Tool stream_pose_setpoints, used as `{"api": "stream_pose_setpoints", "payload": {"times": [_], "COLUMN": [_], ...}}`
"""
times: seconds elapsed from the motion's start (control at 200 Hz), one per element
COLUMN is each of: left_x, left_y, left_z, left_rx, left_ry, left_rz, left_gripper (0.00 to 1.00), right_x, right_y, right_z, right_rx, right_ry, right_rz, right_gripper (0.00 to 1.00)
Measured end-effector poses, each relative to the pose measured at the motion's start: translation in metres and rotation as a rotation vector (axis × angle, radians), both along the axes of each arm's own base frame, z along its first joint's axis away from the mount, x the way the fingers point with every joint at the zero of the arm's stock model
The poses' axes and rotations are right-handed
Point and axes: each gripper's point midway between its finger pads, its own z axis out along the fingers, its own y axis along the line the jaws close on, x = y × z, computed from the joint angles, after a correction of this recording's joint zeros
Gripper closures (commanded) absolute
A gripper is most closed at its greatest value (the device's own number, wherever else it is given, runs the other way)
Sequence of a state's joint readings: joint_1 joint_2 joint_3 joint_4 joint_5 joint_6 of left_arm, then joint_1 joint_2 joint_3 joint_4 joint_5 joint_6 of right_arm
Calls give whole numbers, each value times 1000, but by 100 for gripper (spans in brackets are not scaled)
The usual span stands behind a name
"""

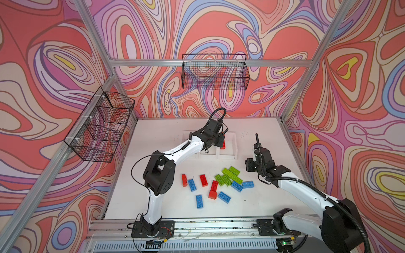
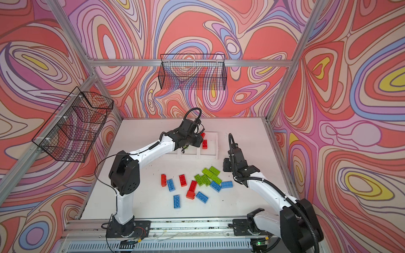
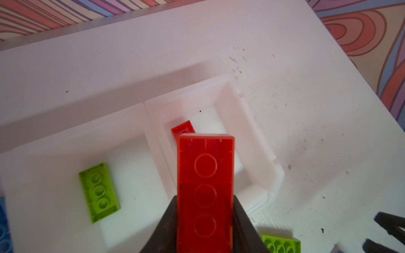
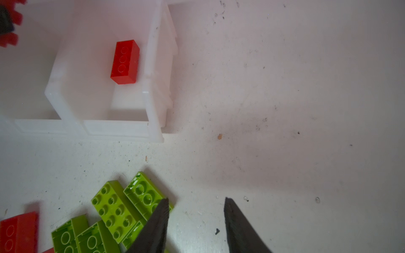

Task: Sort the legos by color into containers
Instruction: 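Carry a red brick to the red bin with the left gripper, then release red brick with left gripper while right gripper lowers to bricks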

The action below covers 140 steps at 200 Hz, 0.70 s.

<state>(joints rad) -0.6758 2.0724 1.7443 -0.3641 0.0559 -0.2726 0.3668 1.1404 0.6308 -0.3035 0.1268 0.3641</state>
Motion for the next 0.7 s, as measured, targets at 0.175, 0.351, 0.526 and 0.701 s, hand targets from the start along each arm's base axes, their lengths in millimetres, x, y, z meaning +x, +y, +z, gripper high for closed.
{"api": "stream_pose_setpoints", "payload": {"times": [0.175, 0.351, 0.526, 0.701], "left_x": [10, 11, 16, 20], "left_y": [-24, -41, -61, -64], "left_z": [-28, -47, -58, -62], "left_rx": [-9, -27, -65, -79], "left_ry": [40, 83, 111, 127], "left_rz": [-22, -21, 0, 28], "left_gripper": [75, 69, 56, 43], "right_x": [-8, -12, -17, -18], "right_y": [-5, -4, 1, 3], "right_z": [2, 3, -8, -10], "right_rx": [9, 46, 89, 107], "right_ry": [3, 1, 39, 48], "right_rz": [-23, -42, -44, -41], "right_gripper": [55, 55, 55, 55]}}
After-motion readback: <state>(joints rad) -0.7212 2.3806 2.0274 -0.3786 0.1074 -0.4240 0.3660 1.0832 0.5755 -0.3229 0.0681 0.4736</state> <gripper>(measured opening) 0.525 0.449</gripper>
